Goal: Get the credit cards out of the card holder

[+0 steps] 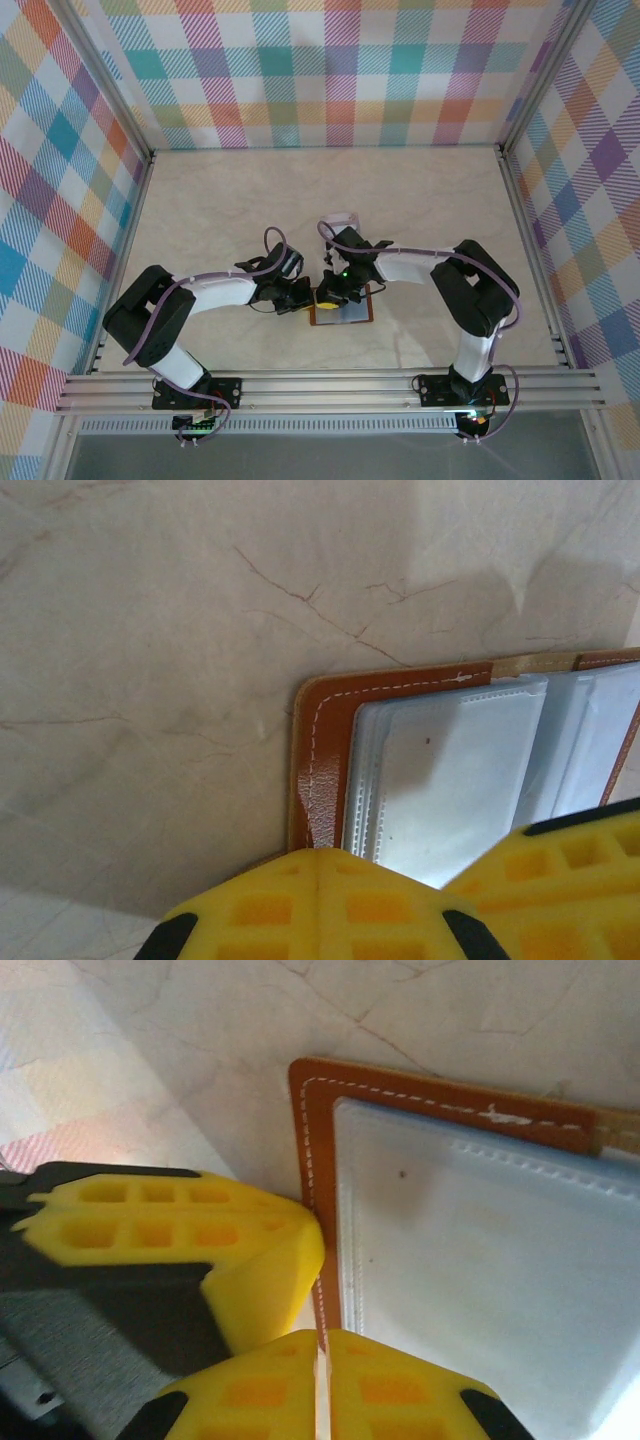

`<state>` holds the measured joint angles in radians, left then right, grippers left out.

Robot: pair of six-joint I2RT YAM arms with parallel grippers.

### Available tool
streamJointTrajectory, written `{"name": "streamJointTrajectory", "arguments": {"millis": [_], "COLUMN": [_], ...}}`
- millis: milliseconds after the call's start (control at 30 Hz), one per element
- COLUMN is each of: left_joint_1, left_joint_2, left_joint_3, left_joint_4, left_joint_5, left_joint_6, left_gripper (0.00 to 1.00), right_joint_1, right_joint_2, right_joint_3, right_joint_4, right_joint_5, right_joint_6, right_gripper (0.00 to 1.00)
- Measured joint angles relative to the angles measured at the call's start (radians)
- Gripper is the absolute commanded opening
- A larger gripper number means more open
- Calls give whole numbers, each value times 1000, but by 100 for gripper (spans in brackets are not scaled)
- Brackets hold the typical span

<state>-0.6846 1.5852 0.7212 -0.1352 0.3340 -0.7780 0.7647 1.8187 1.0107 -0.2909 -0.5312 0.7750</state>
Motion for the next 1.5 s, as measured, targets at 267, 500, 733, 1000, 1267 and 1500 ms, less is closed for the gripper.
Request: {"name": "streamJointTrajectory", "arguments": {"millis": [267,500,733,1000,1267,1500], "left_joint_1": [0,1,1,1,1,1], "left_joint_2": [-3,-3,-3,-3,-3,-3], "left_joint_3": [-5,-5,-5,-5,-5,-4], "left_joint_4": [7,7,6,6,6,4], "left_joint_5": [2,2,3,3,3,3], "left_joint_6": [-5,-7,-7,-7,-7,-6], "left_gripper": [3,3,3,3,3,3], "right_joint_1": [3,15,23,42,57,62], "right_joint_2": [37,37,37,24,13,-10], "right_joint_3": [8,45,80,113,152,161], "right_joint_4": [2,-62,-127,-206,-315,-408], "right_joint_5": [13,72,133,214,320,407], "right_joint_6": [-2,-31,-60,-85,-110,-126], "right_gripper": [13,20,26,33,37,39]}}
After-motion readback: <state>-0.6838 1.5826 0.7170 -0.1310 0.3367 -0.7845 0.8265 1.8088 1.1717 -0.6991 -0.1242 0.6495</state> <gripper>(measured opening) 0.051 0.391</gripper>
